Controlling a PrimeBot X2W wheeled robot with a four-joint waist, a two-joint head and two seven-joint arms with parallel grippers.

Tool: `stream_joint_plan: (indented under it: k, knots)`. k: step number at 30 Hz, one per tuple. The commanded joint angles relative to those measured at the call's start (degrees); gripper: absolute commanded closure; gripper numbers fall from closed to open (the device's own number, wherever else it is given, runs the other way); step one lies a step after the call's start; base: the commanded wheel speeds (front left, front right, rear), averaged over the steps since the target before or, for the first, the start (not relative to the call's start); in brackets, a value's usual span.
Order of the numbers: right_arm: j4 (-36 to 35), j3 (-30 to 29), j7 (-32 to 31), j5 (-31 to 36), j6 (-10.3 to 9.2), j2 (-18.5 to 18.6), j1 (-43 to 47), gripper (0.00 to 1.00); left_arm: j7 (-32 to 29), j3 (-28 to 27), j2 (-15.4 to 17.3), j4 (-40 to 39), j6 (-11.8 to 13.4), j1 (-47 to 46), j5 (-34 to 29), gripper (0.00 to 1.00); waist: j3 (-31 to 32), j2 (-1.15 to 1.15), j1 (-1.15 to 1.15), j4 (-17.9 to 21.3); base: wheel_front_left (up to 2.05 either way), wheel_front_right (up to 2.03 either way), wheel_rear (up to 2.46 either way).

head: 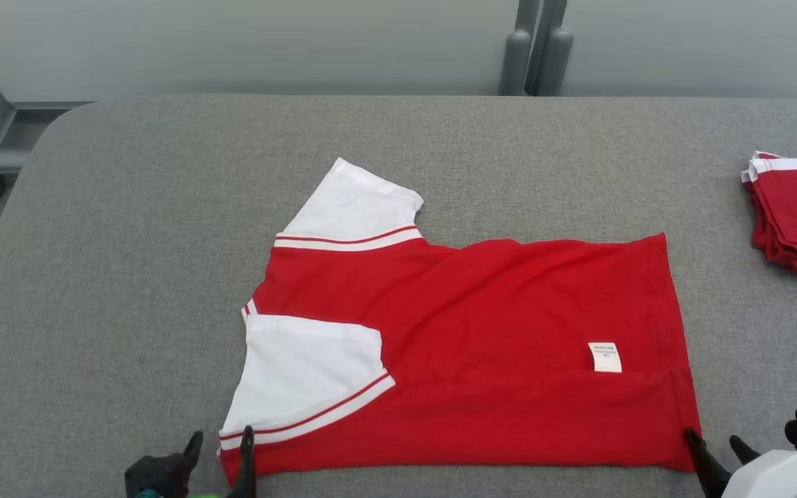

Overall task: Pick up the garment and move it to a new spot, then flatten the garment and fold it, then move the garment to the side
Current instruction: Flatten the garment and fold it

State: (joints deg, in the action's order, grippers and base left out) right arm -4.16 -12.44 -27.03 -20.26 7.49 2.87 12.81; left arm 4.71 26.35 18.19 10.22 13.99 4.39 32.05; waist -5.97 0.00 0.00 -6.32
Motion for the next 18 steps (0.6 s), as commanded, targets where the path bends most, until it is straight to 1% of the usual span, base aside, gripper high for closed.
stream_joint_plan:
  k: [1, 4, 6, 7, 9, 14, 15, 18]
  knots:
    - [0.16, -0.16, 1.25, -0.44, -0.01, 0.07, 0.25, 0.00, 1.92, -0.97, -0.61, -0.12, -0.50, -0.38, 0.73, 0.00, 0.56, 0.00, 0.00, -0.40, 0.00, 0.00, 0.00]
    - [0.20, 0.38, 4.43, -1.23, -0.01, 0.06, -1.02, 0.00, 6.22, -2.60, -1.05, -0.39, -1.47, -2.01, 1.24, 0.00, 1.27, 0.00, 0.00, -0.66, 0.00, 0.00, 0.00]
    - [0.29, 0.71, 6.97, -1.79, -0.01, 0.05, -2.26, 0.00, 8.02, -3.75, -1.58, -0.69, -1.92, -2.89, 1.43, 0.00, 1.63, 0.00, 0.00, -0.76, 0.00, 0.00, 0.00]
    - [0.56, 0.84, 8.38, -3.28, -0.01, 0.09, -3.12, 0.00, 8.65, -4.15, -1.62, -0.89, -2.14, -3.31, 1.23, 0.00, 1.81, 0.00, 0.00, -0.74, 0.00, 0.00, 0.00]
    - [1.04, 1.45, 11.48, -4.78, -0.01, 0.06, -4.94, 0.00, 9.43, -5.09, -2.03, -1.09, -2.52, -4.27, 1.12, 0.00, 2.17, 0.00, 0.00, -0.71, 0.00, 0.00, 0.00]
    - [2.59, 3.94, 18.65, -2.21, -0.01, 0.05, -9.50, 0.00, 10.25, -7.07, -2.76, -0.74, -3.63, -7.00, 0.36, 0.00, 3.15, 0.00, 0.00, -0.76, 0.00, 0.00, 0.00]
    - [2.59, 3.94, 18.65, -2.21, -0.01, 0.05, -9.50, 0.00, 10.25, -7.07, -2.76, -0.74, -3.63, -7.00, 0.36, 0.00, 3.15, 0.00, 0.00, -0.76, 0.00, 0.00, 0.00]
    - [4.65, 5.26, 23.00, -2.17, -0.01, 0.09, -11.76, 0.00, 10.53, -8.04, -3.28, -0.17, -4.63, -8.59, -0.75, 0.00, 3.81, 0.00, 0.00, -0.87, 0.00, 0.00, 0.00]
